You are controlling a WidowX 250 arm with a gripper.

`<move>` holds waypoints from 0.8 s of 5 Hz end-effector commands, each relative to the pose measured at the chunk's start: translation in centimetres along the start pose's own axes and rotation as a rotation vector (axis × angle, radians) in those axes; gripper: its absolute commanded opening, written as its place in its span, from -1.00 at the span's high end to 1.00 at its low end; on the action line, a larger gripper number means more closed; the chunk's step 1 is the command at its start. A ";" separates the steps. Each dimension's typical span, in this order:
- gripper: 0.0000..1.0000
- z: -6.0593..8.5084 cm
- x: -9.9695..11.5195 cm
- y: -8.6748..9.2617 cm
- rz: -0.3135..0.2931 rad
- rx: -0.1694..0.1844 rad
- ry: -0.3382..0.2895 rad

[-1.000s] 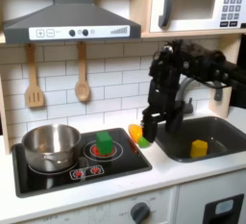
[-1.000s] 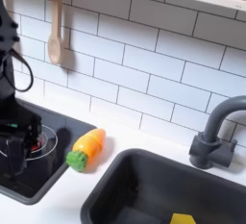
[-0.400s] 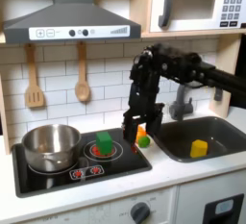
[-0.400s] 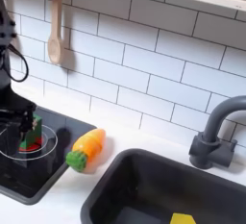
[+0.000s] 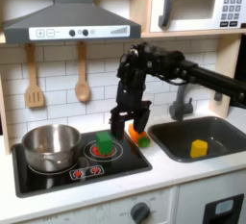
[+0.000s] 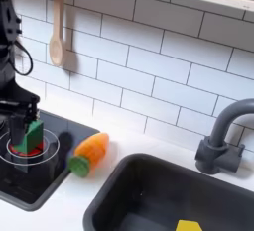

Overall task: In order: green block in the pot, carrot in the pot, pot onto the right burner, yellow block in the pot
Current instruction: 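Put the green block in the pot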

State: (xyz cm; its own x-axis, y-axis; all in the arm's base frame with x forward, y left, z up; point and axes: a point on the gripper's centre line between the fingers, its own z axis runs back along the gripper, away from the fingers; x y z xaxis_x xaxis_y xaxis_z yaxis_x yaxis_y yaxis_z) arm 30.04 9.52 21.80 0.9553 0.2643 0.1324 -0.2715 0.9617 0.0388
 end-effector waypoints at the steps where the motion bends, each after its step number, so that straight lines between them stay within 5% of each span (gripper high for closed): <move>1: -1.00 -0.3 2.4 1.1 -0.032 -0.003 -0.002; 4: -1.00 -2.3 4.1 1.6 -0.027 -0.015 0.017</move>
State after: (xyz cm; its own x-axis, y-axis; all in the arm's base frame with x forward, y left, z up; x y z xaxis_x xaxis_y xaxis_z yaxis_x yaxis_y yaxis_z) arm 33.69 12.55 20.20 0.9621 0.2470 0.1158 -0.2516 0.9675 0.0266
